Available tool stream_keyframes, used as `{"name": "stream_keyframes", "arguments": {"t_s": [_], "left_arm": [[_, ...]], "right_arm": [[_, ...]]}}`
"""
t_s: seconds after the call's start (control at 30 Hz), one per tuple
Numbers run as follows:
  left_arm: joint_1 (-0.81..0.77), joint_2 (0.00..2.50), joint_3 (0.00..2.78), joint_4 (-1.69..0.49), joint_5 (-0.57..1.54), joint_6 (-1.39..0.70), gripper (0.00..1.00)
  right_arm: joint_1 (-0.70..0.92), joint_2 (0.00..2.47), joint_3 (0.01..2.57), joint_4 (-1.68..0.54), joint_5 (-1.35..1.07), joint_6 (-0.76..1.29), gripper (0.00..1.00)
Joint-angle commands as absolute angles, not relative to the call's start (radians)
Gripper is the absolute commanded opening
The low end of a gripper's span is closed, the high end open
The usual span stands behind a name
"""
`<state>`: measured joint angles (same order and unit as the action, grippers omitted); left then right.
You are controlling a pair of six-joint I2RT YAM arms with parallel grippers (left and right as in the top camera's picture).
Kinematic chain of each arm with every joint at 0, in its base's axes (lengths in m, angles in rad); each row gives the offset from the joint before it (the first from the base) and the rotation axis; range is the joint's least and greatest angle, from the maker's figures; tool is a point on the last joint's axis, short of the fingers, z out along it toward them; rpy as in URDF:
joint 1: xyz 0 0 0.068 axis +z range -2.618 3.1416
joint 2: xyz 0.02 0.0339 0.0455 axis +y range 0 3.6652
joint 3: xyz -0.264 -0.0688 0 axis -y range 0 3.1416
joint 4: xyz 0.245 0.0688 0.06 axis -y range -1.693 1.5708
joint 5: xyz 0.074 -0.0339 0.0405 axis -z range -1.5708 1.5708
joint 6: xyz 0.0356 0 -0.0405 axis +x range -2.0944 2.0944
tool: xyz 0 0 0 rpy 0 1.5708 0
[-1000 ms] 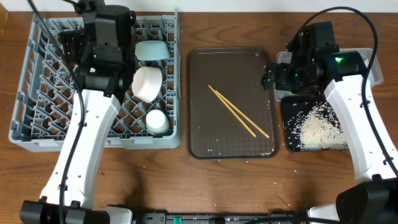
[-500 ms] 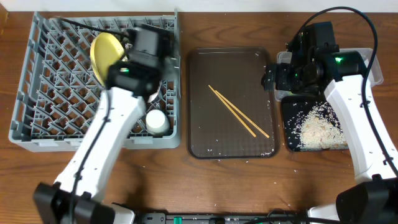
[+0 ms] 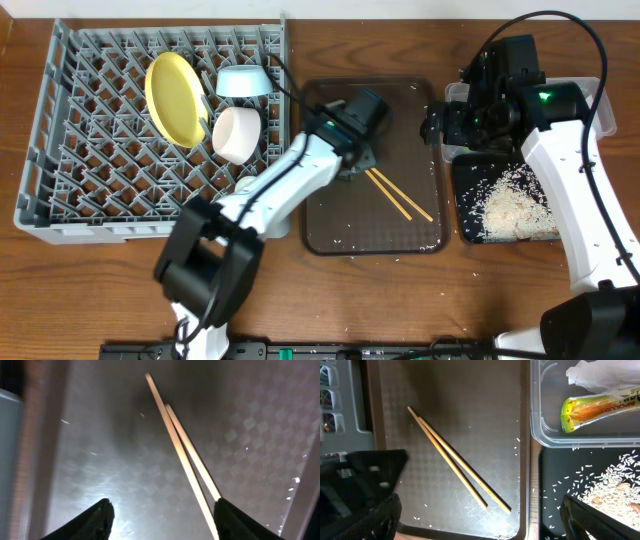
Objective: Sort waste into correct bins and load items into the dishwasher
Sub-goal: 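Release the plate and move the left gripper to the chopsticks, then grasp one wooden chopstick with the left gripper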
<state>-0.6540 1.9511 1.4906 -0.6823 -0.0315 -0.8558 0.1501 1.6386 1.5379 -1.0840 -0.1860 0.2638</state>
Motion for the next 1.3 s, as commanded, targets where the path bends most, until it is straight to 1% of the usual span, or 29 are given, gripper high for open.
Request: {"name": "stream_keyframes", "arguments": {"t_s": [0.0, 0.37, 0.67, 0.77, 0.97, 1.07, 1.17, 1.27], "left_arm": [[-0.686, 2.003, 1.494, -0.657, -0.028, -0.953, 0.63], [-0.718, 2.123, 1.494, -0.587, -0.026, -1.087, 0.56], [-0.72, 2.15, 1.494, -0.568, -0.024, -1.098, 0.55], [-0.725, 2.165, 1.494, -0.57, 0.019, -1.098, 0.52], [-0.746, 2.177, 1.494, -0.59, 0.041, -1.097, 0.5], [-0.752, 2.177, 1.494, -0.59, 0.042, -1.097, 0.41], [-0.754, 2.177, 1.494, -0.598, 0.042, -1.097, 0.34], [-0.754, 2.177, 1.494, -0.624, 0.042, -1.098, 0.32]], "right_arm": [[0.152, 1.625, 1.55, -1.085, -0.184, 0.276, 0.99], [0.152, 1.625, 1.55, -1.085, -0.184, 0.276, 0.99], [0.152, 1.625, 1.55, -1.085, -0.184, 0.276, 0.99], [0.152, 1.625, 1.55, -1.085, -0.184, 0.276, 0.99], [0.152, 1.625, 1.55, -1.085, -0.184, 0.276, 0.99], [0.152, 1.625, 1.55, -1.085, -0.184, 0.276, 0.99], [0.152, 1.625, 1.55, -1.085, -0.184, 0.276, 0.99], [0.152, 1.625, 1.55, -1.085, -0.184, 0.276, 0.99]]}}
